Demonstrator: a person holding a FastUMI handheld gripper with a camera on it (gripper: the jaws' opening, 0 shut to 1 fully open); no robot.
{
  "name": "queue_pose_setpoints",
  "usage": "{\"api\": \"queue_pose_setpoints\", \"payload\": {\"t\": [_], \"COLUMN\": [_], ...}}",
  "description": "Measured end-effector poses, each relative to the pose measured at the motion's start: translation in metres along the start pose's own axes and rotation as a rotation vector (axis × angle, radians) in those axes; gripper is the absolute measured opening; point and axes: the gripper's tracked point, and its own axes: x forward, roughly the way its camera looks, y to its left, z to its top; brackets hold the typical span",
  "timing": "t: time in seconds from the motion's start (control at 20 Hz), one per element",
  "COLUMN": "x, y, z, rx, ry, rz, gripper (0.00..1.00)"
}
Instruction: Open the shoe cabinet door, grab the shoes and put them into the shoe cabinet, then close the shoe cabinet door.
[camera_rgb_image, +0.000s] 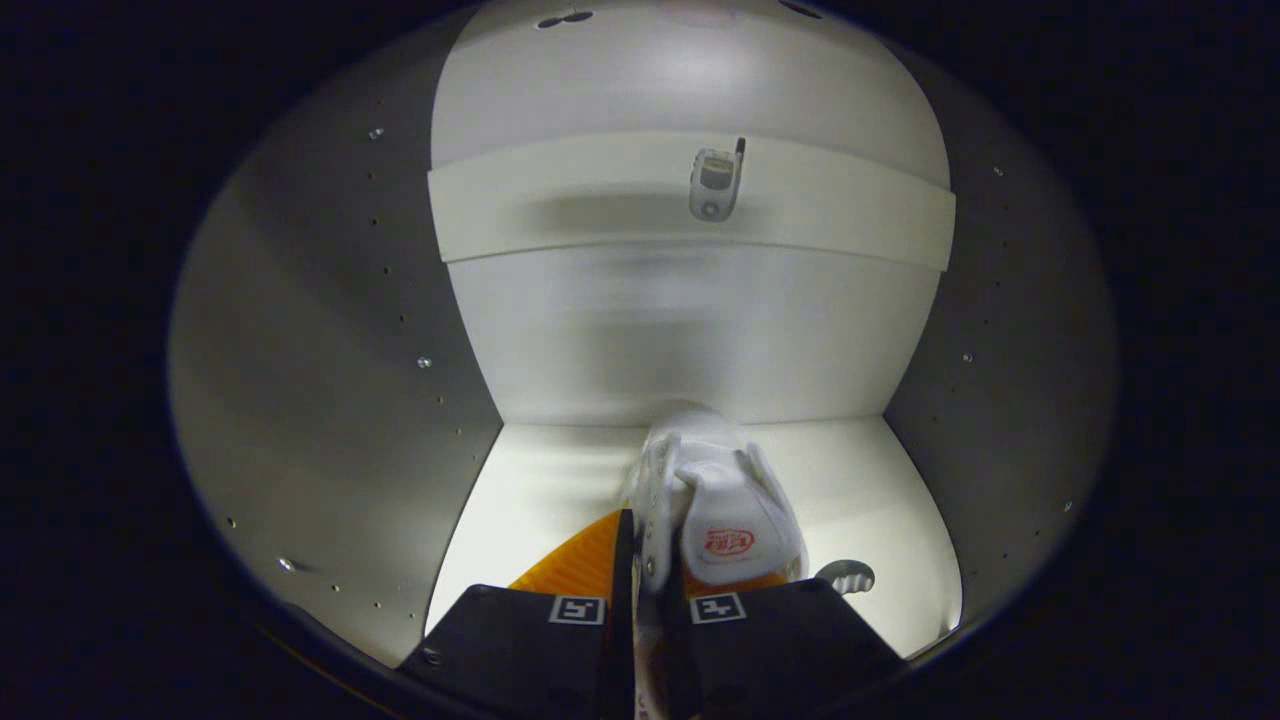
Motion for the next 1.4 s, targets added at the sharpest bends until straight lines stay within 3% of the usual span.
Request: {"api": "queue_pose_setpoints", "payload": {"t": [0.15, 0.35, 0.5, 0.8, 0.95, 1.2, 1.4], "x": [-0.013, -0.056, -0.104, -0.228, -0.29, -0.385, -0.427], "y": [0.004, 0.025, 0.032, 0.031, 0.018, 0.01, -0.006], "z": [0.004, 0.002, 0.013, 0.012, -0.007, -0.082, -0.164], "rx": [-0.029, -0.049, -0.057, 0.018, -0.032, -0.053, -0.019], "ry": [-0.031, -0.064, -0.153, -0.363, -0.474, -0.584, -0.497], "rz": [-0.014, 0.035, 0.038, 0.052, 0.005, 0.001, 0.041], "gripper": [0.25, 0.92, 1.0, 0.99, 0.99, 0.98, 0.98]}}
